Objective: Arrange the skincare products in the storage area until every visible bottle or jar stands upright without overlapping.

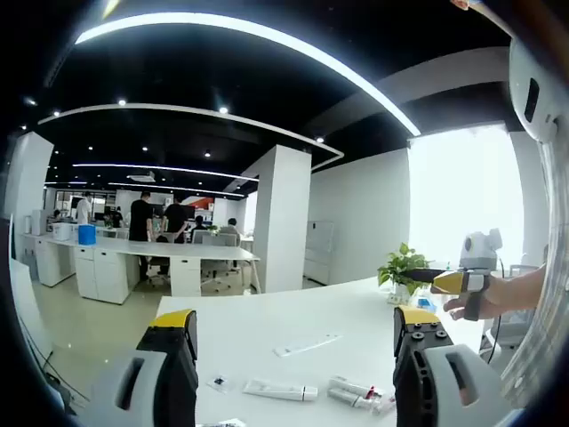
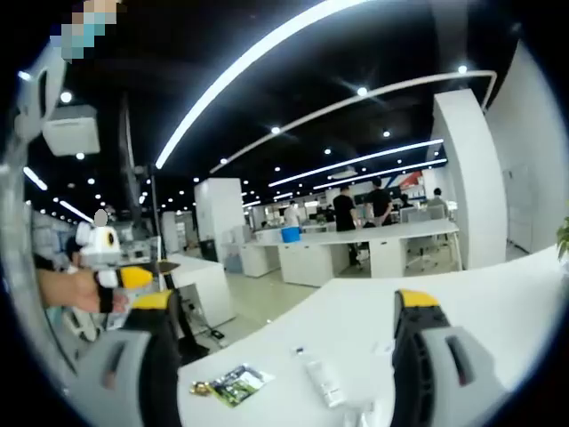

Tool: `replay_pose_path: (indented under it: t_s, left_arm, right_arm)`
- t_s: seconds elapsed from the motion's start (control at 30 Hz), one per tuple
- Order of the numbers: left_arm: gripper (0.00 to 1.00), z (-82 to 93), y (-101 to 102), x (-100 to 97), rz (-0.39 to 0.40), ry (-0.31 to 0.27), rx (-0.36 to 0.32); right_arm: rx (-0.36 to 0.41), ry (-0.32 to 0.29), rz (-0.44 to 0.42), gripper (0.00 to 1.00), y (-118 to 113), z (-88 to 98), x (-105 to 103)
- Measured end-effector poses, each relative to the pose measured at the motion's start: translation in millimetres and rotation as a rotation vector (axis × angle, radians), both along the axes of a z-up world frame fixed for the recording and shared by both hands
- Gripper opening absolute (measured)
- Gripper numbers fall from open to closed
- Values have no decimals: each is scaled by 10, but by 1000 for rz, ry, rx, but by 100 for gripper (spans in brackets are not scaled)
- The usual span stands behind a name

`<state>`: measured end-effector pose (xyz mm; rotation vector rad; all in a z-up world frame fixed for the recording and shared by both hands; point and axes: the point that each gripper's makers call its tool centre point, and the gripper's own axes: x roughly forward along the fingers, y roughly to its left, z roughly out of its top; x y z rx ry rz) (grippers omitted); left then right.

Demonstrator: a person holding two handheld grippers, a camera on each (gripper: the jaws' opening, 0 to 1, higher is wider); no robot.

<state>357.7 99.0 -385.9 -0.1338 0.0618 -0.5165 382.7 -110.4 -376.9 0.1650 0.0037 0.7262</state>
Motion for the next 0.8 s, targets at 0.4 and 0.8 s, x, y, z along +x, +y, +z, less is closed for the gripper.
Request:
replay_pose_path:
  t_s: [0.4, 0.8]
  left_arm:
    - [93, -45, -2, -83, -3, 6, -17]
    - [93, -97, 72, -130, 17, 19, -41]
  right_arm:
    - [10, 44, 14, 99, 57, -36, -42]
    - [24, 51, 42, 99, 141, -2, -36]
